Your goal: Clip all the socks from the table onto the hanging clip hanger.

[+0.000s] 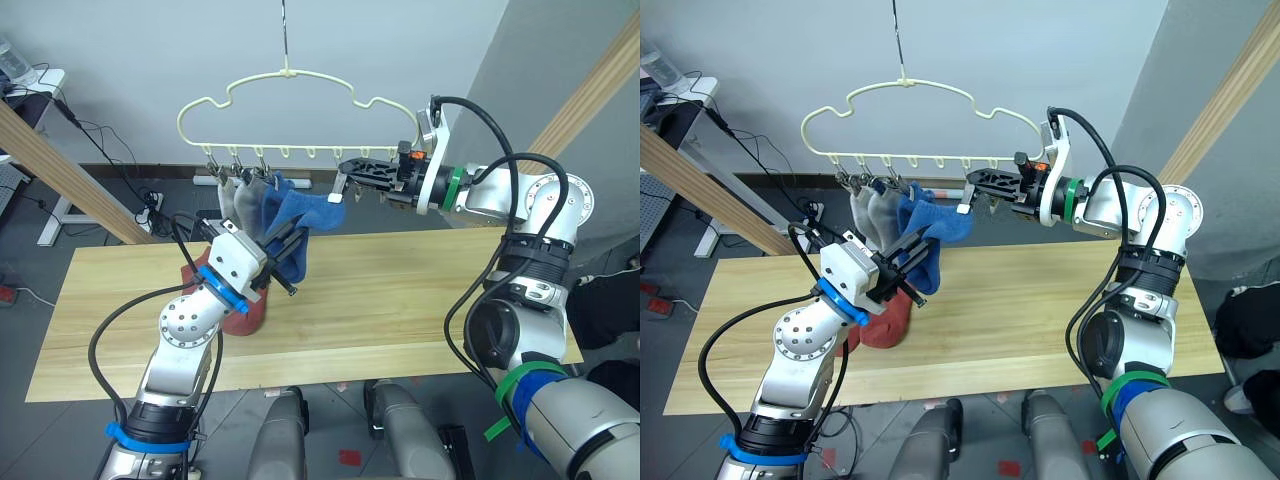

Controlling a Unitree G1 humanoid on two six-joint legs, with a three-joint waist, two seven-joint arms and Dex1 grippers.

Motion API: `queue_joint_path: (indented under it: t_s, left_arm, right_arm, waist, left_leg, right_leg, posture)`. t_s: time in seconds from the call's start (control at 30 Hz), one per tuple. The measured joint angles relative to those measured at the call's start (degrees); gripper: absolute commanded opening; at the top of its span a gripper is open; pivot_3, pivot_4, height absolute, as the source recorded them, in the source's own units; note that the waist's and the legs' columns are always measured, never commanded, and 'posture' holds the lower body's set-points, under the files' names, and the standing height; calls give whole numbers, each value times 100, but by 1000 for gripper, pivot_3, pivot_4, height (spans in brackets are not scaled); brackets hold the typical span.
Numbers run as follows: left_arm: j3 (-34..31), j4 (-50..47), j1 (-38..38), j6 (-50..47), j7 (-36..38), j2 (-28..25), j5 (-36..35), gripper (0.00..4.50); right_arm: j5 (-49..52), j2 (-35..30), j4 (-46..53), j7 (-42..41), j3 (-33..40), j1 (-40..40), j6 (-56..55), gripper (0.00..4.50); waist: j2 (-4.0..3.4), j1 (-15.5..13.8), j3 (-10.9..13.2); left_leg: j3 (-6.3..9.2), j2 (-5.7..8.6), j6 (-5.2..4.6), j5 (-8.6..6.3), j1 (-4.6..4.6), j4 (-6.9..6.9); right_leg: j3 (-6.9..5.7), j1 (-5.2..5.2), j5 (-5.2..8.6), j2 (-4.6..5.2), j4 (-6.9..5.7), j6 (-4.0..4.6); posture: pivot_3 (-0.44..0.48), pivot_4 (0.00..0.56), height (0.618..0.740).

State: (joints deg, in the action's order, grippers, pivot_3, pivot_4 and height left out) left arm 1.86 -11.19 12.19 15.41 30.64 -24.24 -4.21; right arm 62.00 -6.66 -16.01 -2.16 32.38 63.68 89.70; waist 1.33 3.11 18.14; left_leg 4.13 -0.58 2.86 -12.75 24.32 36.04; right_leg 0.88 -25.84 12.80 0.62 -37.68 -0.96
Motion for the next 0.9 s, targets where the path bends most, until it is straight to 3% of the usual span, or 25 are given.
queue_joint_path:
  t_s: [0.07,0.17,0.43,0.5,0.7,0.9]
  left_arm:
    - [0,0,0,0,-2,0,0,14]
    - [0,1,-1,4,-1,0,0,0]
    - [0,6,-12,15,3,-1,0,0]
    - [1,18,-12,31,6,-1,0,0]
    - [18,123,-5,40,32,-4,5,0]
    - [370,459,44,-312,146,104,108,0]
  right_arm:
    - [-2,-17,0,-41,-37,-8,-14,431]
    - [-4,-77,7,-137,-103,-17,-40,1129]
    - [-5,-121,15,-260,-225,-132,-46,3964]
    - [-10,-142,48,-262,-240,-140,-55,4463]
    - [-39,-451,925,-208,-344,-612,43,4463]
    - [-105,-662,3450,39,-1105,-1767,-20,4463]
  waist:
    - [0,0,0]
    - [0,0,0]
    - [0,-1,0]
    - [0,-1,0]
    - [0,-11,0]
    - [-8,24,5]
  left_leg:
    - [0,0,0,0,0,0]
    - [0,0,0,0,1,0]
    - [0,0,0,0,1,1]
    - [0,0,0,0,1,1]
    - [1,1,0,0,5,1]
    - [-2,0,-1,0,12,4]
  right_leg:
    - [0,0,0,0,0,0]
    - [0,0,-1,0,0,1]
    - [1,-1,-2,0,-2,3]
    - [1,-1,-1,0,-2,2]
    - [0,-2,-1,0,1,2]
    - [3,-13,2,0,0,-4]
  posture:
    - [2,329,740]
    - [1,330,740]
    - [0,333,740]
    - [-2,333,740]
    - [-17,340,740]
    - [-55,341,740]
